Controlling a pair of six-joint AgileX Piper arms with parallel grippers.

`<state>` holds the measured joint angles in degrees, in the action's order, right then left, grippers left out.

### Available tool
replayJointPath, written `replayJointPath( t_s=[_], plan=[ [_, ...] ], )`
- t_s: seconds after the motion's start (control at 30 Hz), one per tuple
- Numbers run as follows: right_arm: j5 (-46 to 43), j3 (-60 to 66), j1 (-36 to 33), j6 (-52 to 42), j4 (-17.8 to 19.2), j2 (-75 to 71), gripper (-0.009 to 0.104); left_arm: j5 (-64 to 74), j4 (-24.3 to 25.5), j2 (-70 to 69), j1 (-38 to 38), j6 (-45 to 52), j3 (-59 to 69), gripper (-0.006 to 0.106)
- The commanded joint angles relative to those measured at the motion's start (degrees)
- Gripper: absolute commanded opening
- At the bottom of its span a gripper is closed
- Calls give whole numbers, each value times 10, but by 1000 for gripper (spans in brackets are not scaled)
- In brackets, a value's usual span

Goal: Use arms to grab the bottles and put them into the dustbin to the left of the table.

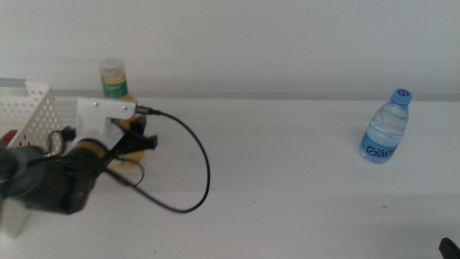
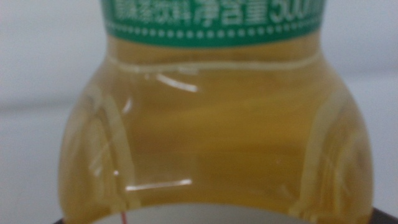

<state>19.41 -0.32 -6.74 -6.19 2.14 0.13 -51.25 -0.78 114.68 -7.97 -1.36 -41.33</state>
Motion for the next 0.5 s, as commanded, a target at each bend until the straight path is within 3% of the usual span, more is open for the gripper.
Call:
replayJointPath(
  t_s=[0.0, 0.07, 0.23, 0.33, 0.47],
  plan=[
    [-5, 24, 4, -1, 1, -22, 92, 57, -1, -87, -1, -6, 54, -2],
    [-5, 24, 4, -1, 1, -22, 92, 150, 16, -161, -1, -33, 88, -2],
    [-5, 24, 4, -1, 1, -22, 92, 570, 65, -366, -6, -135, 99, -2],
    [-5, 24, 4, -1, 1, -22, 92, 762, 53, -466, -6, -128, 75, -2],
    [-5, 24, 4, -1, 1, -22, 92, 1002, 49, -530, 21, -17, -35, -2]
  ],
)
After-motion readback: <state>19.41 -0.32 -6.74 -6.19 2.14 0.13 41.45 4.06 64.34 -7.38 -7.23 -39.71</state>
